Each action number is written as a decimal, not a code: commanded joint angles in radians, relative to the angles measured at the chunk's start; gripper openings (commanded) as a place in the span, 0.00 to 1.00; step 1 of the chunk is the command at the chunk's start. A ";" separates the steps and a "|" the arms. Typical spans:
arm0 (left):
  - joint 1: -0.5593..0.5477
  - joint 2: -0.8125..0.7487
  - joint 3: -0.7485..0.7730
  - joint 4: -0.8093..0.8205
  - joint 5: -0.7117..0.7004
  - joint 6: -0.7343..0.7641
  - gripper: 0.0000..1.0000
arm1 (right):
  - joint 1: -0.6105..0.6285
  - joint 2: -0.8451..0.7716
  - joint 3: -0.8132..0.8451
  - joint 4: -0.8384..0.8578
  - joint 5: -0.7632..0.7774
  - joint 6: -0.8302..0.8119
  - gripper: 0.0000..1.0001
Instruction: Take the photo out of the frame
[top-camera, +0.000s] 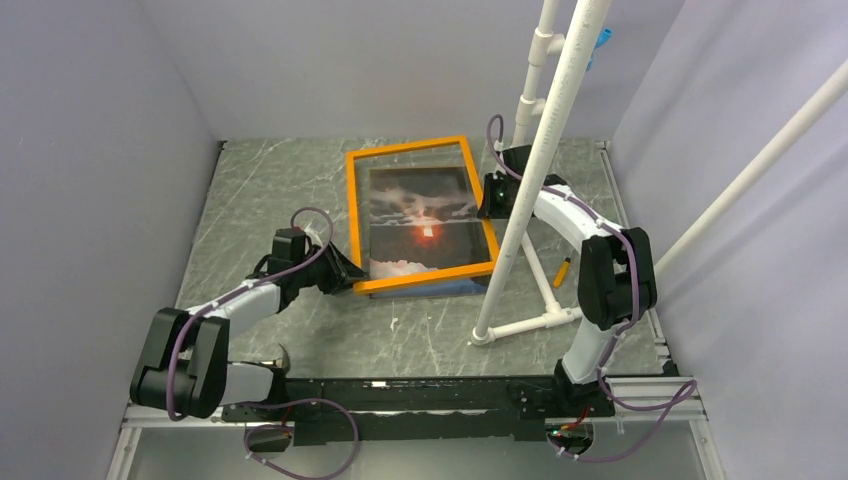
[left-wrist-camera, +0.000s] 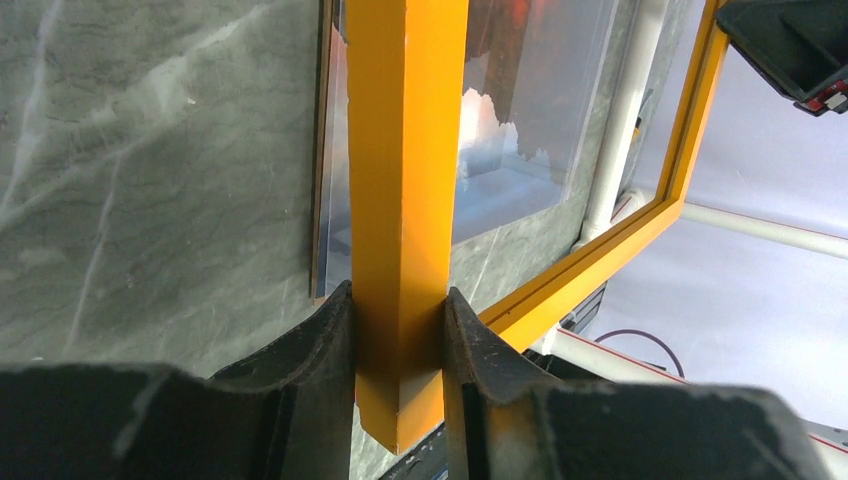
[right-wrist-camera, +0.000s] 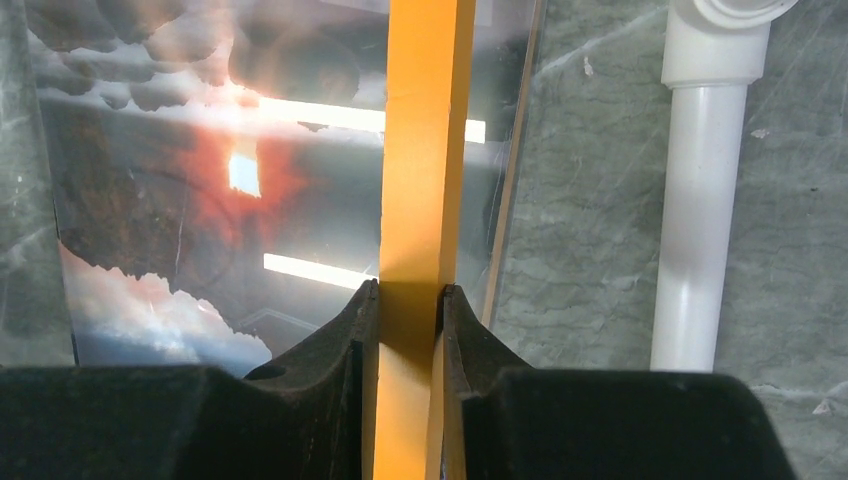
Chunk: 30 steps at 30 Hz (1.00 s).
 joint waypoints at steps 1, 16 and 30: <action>0.022 -0.043 0.031 -0.112 -0.056 0.082 0.00 | -0.005 -0.092 -0.003 0.119 -0.081 0.016 0.00; 0.292 -0.015 0.099 -0.366 -0.082 0.272 0.00 | 0.074 0.002 -0.051 0.374 -0.316 0.198 0.00; 0.476 0.124 0.179 -0.477 -0.123 0.337 0.40 | 0.077 0.058 -0.069 0.362 -0.300 0.241 0.19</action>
